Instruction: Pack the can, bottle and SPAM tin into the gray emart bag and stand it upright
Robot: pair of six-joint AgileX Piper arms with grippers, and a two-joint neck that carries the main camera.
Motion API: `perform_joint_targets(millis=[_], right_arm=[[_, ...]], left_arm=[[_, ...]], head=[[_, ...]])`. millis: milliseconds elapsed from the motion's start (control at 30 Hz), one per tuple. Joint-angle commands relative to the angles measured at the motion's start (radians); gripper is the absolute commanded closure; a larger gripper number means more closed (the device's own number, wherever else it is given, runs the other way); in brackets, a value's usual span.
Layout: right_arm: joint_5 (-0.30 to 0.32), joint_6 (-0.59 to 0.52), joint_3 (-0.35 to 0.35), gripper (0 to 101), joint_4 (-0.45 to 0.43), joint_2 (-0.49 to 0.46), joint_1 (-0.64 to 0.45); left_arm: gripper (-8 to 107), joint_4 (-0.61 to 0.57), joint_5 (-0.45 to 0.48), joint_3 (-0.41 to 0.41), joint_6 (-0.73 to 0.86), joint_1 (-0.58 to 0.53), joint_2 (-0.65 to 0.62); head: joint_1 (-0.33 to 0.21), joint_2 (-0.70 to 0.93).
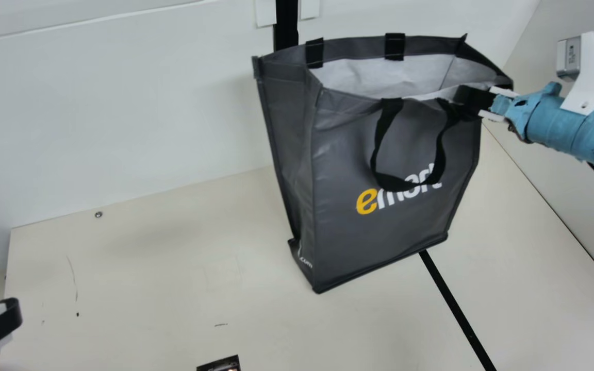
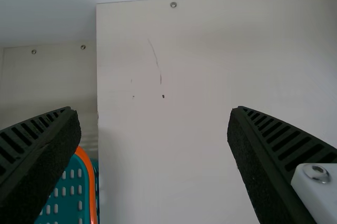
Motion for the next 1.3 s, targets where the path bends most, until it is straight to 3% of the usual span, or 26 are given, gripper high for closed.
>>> perform_joint_targets(millis=[0, 800, 1267], right_arm=[[-0.004, 0.004, -0.026, 101, -0.008, 0.011, -0.020], [0.016, 0.081, -0.352, 101, -0.121, 0.222, -0.252], [0.013, 0.131, -0.496, 101, -0.172, 0.315, -0.320]], left_arm=[[9, 0.000, 0.000, 0.000, 0.000, 0.000, 0.000], [9, 0.000, 0.000, 0.000, 0.000, 0.000, 0.000], [9, 0.000, 0.000, 0.000, 0.000, 0.000, 0.000]], head=[[-0.023, -0.001], [-0.023, -0.001], [-0.023, -0.001]])
